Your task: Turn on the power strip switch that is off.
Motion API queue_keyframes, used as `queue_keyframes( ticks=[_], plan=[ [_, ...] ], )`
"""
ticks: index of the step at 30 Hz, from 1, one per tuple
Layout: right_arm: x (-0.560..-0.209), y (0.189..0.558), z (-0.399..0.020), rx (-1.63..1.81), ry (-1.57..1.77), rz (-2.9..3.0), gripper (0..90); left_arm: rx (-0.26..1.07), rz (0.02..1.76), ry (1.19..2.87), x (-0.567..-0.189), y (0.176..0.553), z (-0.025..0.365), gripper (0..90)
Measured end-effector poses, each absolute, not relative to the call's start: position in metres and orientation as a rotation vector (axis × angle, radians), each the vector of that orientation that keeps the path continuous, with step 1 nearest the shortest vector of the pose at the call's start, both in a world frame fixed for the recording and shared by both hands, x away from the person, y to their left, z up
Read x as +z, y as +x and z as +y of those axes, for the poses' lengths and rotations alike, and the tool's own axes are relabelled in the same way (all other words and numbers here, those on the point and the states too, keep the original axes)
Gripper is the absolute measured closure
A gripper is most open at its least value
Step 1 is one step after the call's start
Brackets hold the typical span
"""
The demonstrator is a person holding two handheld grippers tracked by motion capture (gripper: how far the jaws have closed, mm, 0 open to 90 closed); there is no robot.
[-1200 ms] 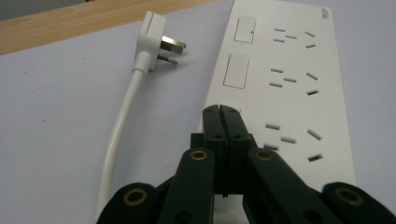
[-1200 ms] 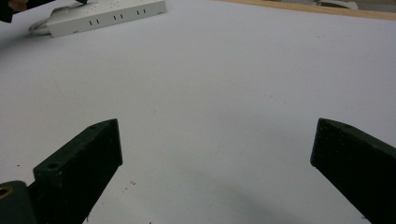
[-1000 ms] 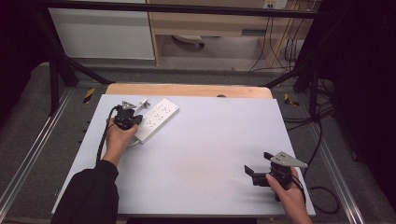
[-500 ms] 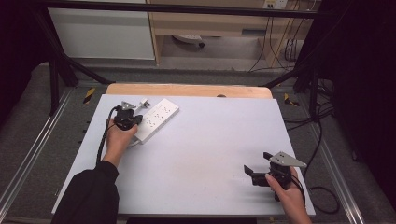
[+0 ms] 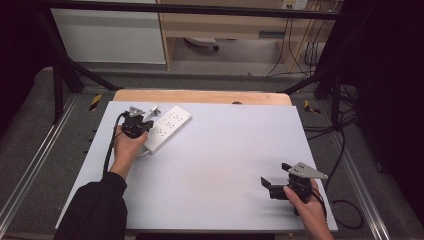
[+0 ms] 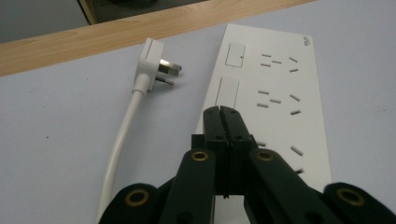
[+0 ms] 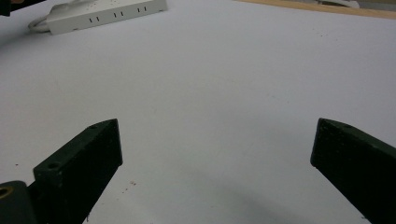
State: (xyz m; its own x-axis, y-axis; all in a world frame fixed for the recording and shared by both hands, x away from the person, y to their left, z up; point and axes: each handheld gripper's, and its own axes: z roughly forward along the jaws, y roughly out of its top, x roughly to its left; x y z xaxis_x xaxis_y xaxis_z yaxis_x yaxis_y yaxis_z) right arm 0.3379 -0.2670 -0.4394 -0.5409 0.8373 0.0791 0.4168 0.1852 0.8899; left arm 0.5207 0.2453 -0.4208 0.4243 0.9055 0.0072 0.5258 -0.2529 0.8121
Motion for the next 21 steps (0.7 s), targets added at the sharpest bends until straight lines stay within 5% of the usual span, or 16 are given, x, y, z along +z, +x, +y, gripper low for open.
queue_keyframes(
  ticks=[11, 21],
  plan=[
    [-0.4395, 0.338, -0.2669, 1.315, 1.178, 2.039, 2.6, 0.632, 1.223, 1.875, -0.4175, 0.5207, 0.2466, 74.1],
    [-0.4394, 0.338, -0.2669, 1.317, 1.176, 2.039, 2.6, 0.679, 1.232, 1.845, -0.4152, 0.5217, 0.2417, 32.1]
  ],
)
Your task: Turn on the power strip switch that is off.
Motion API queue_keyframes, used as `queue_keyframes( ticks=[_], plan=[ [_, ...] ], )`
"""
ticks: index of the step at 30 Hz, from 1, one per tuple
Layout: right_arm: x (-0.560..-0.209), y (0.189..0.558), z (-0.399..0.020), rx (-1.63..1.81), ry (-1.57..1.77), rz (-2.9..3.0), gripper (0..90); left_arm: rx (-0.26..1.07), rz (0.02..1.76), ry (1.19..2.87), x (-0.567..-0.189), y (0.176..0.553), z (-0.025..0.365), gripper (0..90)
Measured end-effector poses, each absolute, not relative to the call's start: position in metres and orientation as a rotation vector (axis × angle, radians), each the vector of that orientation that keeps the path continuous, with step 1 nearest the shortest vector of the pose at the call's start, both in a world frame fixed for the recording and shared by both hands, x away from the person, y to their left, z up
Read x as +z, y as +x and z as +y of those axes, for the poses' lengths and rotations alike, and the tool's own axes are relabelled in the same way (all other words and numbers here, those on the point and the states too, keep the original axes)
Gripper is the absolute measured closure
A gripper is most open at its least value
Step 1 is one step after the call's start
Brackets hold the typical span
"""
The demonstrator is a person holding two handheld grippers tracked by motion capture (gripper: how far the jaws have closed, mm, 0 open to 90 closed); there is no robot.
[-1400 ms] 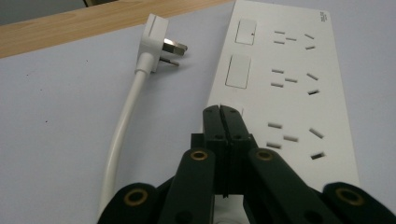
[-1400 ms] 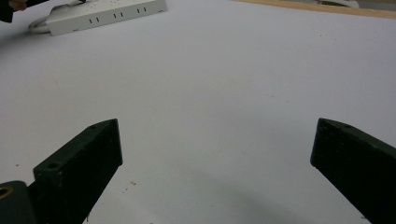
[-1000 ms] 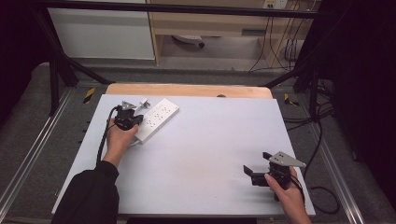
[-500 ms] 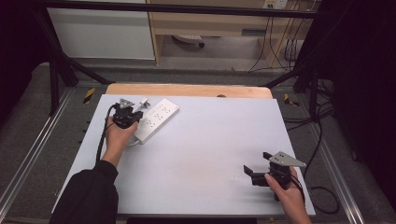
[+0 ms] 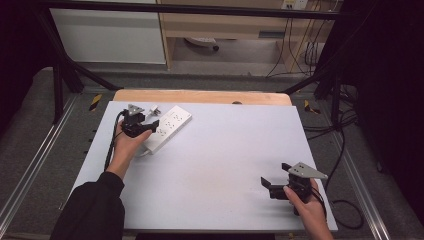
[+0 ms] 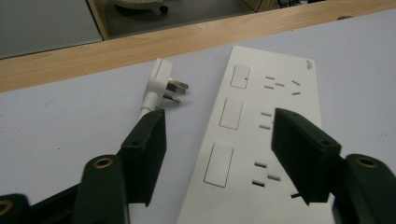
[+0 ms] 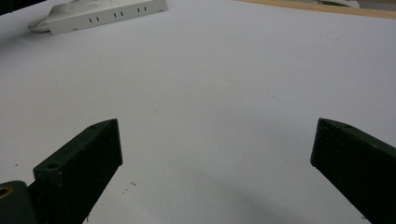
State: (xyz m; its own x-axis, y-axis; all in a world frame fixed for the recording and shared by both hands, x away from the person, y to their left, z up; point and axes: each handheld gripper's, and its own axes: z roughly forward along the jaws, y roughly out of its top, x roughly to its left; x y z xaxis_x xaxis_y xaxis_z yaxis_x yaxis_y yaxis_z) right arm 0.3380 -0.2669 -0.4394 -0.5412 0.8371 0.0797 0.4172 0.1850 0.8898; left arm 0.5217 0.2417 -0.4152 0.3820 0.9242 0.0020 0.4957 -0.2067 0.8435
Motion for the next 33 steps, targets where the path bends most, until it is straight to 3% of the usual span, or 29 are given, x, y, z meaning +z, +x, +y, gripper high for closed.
queue_keyframes(
  ticks=[5, 9, 33],
  plan=[
    [-0.439, 0.338, -0.267, 1.317, 1.171, 2.041, 2.6, 0.657, 1.227, 1.816, -0.413, 0.521, 0.242, 14.1],
    [-0.439, 0.338, -0.266, 1.317, 1.17, 2.042, 2.6, 0.635, 1.217, 1.799, -0.411, 0.521, 0.242, 8.8],
    [-0.439, 0.339, -0.265, 1.325, 1.167, 2.045, 2.4, 0.605, 1.174, 1.792, -0.381, 0.501, 0.243, 8.5]
  ],
)
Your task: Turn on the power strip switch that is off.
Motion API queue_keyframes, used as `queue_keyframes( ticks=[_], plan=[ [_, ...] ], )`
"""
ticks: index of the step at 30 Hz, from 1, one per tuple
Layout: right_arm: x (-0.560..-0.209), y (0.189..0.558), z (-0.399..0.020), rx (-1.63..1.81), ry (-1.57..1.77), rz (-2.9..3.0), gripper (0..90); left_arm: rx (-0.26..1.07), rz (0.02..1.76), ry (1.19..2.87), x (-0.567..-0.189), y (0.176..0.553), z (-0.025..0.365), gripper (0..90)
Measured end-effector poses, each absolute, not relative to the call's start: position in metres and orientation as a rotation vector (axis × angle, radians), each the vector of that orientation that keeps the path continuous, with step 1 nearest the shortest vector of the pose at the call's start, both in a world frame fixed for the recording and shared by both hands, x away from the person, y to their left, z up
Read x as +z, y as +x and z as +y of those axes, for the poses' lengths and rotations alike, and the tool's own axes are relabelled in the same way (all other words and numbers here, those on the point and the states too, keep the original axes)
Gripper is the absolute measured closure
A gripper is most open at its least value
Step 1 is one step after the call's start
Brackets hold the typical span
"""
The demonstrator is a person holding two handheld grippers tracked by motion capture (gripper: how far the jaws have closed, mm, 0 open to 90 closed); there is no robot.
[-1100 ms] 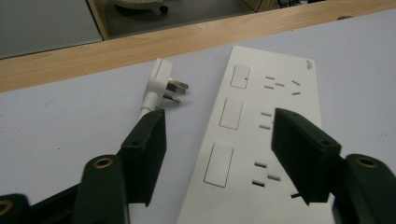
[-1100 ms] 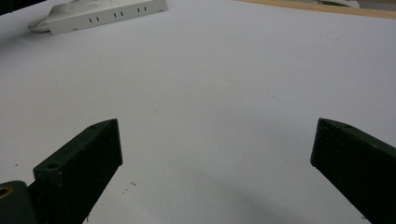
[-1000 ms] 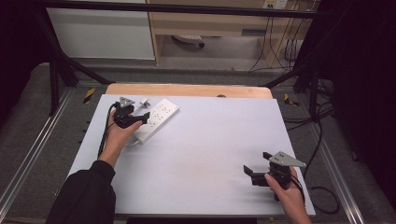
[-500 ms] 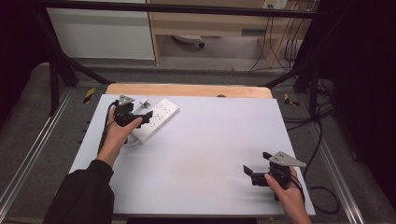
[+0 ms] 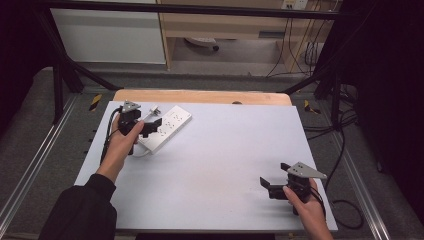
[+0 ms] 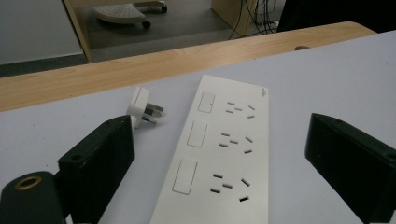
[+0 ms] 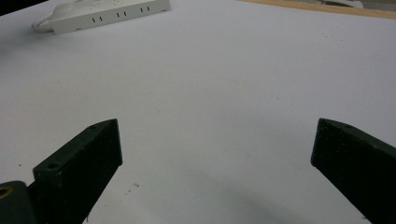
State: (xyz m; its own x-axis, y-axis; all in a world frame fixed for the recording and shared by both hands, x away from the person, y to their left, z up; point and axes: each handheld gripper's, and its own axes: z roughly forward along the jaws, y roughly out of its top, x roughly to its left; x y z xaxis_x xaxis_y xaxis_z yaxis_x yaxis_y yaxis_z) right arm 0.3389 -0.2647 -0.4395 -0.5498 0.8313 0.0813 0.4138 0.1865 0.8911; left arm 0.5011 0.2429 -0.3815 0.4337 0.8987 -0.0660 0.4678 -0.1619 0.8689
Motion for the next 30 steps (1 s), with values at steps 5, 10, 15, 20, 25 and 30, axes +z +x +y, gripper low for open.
queue_keyframes(
  ticks=[5, 10, 15, 20, 25, 30],
  plan=[
    [-0.44, 0.339, -0.265, 1.319, 1.167, 2.046, 2.5, 0.602, 1.16, 1.792, -0.374, 0.492, 0.247, 8.3],
    [-0.44, 0.339, -0.265, 1.319, 1.169, 2.043, 2.5, 0.589, 1.145, 1.788, -0.367, 0.484, 0.249, 7.8],
    [-0.44, 0.339, -0.265, 1.317, 1.17, 2.045, 2.5, 0.586, 1.125, 1.79, -0.362, 0.478, 0.248, 7.8],
    [-0.44, 0.339, -0.266, 1.317, 1.173, 2.043, 2.4, 0.594, 1.11, 1.792, -0.361, 0.472, 0.247, 7.9],
    [-0.44, 0.34, -0.266, 1.316, 1.172, 2.044, 2.4, 0.593, 1.097, 1.779, -0.36, 0.464, 0.249, 7.9],
    [-0.44, 0.34, -0.265, 1.313, 1.174, 2.044, 2.5, 0.597, 1.086, 1.769, -0.356, 0.456, 0.253, 8.0]
  ],
)
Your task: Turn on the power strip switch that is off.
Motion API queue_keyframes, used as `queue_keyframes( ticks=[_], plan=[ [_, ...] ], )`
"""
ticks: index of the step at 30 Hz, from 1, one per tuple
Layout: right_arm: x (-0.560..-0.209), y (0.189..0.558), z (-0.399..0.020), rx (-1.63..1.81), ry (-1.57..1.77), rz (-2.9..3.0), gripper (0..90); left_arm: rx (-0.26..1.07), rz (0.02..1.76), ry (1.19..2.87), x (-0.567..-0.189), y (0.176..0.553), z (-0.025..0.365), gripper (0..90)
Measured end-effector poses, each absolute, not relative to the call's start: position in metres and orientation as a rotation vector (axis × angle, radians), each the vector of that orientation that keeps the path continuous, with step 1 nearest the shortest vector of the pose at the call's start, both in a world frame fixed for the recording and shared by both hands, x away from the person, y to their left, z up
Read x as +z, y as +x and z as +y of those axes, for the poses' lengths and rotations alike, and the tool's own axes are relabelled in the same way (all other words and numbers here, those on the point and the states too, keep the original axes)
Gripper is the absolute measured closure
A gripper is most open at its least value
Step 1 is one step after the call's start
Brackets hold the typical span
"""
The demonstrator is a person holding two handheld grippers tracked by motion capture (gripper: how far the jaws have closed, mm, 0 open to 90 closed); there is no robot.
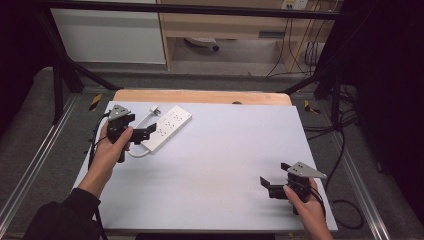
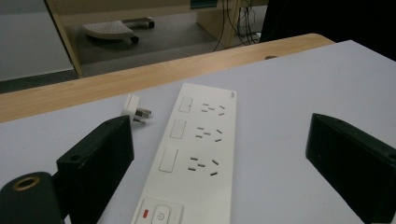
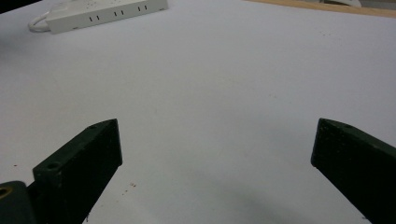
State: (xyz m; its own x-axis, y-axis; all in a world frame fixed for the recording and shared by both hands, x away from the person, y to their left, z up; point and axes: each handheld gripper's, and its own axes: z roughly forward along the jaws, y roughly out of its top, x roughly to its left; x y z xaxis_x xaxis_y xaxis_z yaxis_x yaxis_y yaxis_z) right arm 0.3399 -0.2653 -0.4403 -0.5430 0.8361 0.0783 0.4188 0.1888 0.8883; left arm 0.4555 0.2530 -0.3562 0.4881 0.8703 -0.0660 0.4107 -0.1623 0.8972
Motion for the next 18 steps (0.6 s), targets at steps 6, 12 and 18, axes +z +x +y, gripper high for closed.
queue_keyframes(
  ticks=[6, 12, 18],
  plan=[
    [-0.44, 0.34, -0.265, 1.311, 1.174, 2.045, 2.5, 0.6, 1.075, 1.761, -0.353, 0.445, 0.258, 7.9],
    [-0.44, 0.34, -0.266, 1.313, 1.175, 2.04, 2.5, 0.62, 1.087, 1.737, -0.354, 0.431, 0.263, 7.7],
    [-0.44, 0.34, -0.268, 1.315, 1.182, 2.036, 2.5, 0.616, 1.082, 1.719, -0.355, 0.418, 0.267, 7.8]
  ],
)
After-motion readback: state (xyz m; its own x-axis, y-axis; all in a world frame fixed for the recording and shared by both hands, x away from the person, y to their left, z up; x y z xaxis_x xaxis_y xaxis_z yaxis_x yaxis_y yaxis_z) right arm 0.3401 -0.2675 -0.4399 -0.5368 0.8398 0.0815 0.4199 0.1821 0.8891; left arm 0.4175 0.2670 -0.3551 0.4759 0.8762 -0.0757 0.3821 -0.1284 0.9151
